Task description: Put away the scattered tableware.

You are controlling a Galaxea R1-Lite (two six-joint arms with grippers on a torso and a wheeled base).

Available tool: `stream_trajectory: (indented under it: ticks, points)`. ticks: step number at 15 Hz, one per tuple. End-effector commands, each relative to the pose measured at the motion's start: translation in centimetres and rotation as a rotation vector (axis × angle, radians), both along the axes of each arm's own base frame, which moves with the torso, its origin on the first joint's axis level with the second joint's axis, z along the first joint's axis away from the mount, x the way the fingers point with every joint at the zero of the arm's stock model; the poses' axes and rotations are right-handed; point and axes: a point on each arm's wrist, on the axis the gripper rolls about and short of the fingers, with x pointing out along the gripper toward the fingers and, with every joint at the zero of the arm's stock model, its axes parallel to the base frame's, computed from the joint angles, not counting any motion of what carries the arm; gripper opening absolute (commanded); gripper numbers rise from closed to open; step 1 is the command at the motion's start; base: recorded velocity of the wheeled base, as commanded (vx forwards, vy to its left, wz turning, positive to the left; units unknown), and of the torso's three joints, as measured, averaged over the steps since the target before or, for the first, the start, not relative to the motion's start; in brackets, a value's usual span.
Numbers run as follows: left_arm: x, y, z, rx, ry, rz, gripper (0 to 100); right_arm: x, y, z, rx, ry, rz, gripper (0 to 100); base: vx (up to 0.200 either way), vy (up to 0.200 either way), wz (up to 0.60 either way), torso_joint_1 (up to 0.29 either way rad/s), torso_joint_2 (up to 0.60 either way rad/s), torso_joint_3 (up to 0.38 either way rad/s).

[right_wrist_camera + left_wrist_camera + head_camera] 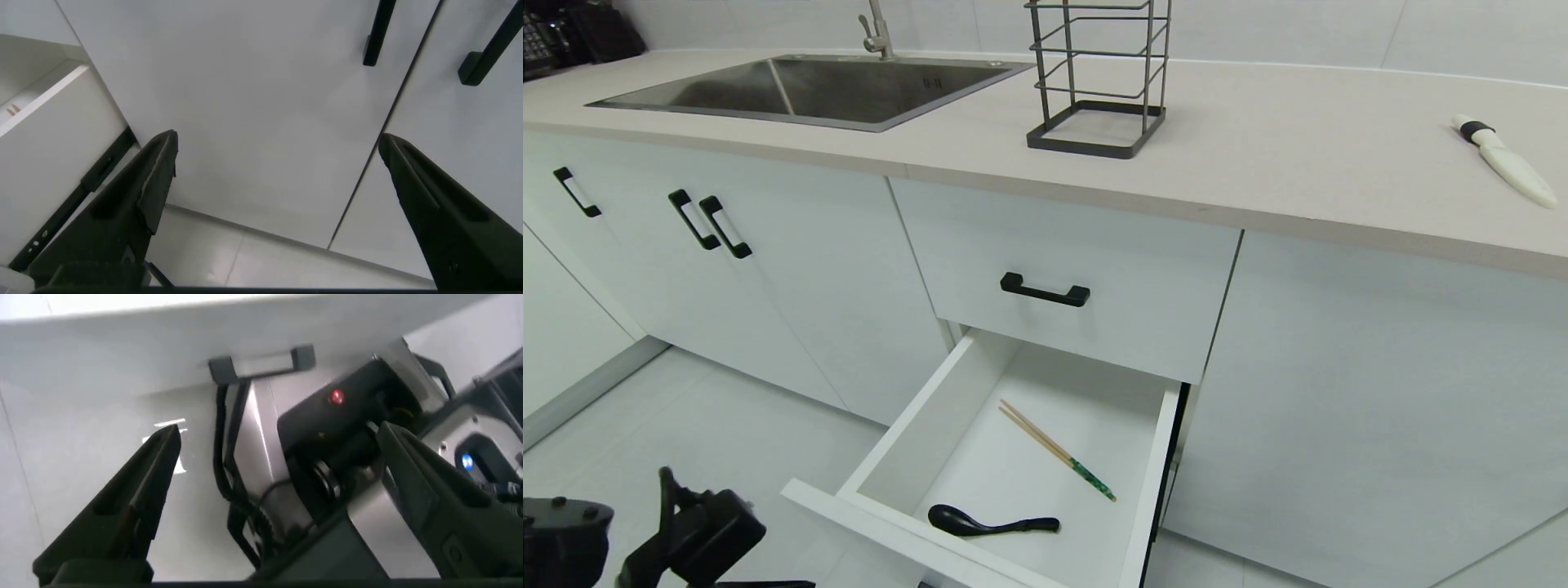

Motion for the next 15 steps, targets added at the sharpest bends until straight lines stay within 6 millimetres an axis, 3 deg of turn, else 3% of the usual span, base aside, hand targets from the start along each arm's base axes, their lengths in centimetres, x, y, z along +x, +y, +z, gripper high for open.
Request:
stream_trajectory:
  ticks: [1,6,15]
  points:
    - [1.5,-0.3,-1.1,0.016,0.05,0.016,100,0.0,0.0,0.0,0.001,0.002,0.0,100,0.0,0.0,0.0,0.0,0.0,0.0]
    - [1.6,-0.2,-1.5,0.053,0.048,0.044,100,0.0,0.0,0.0,-0.001,0.002,0.0,100,0.0,0.0,0.0,0.0,0.0,0.0]
    - [3.7,-0.5,-2.6,0.099,0.053,0.078,100,0.0,0.0,0.0,-0.001,0.002,0.0,100,0.0,0.0,0.0,0.0,0.0,0.0]
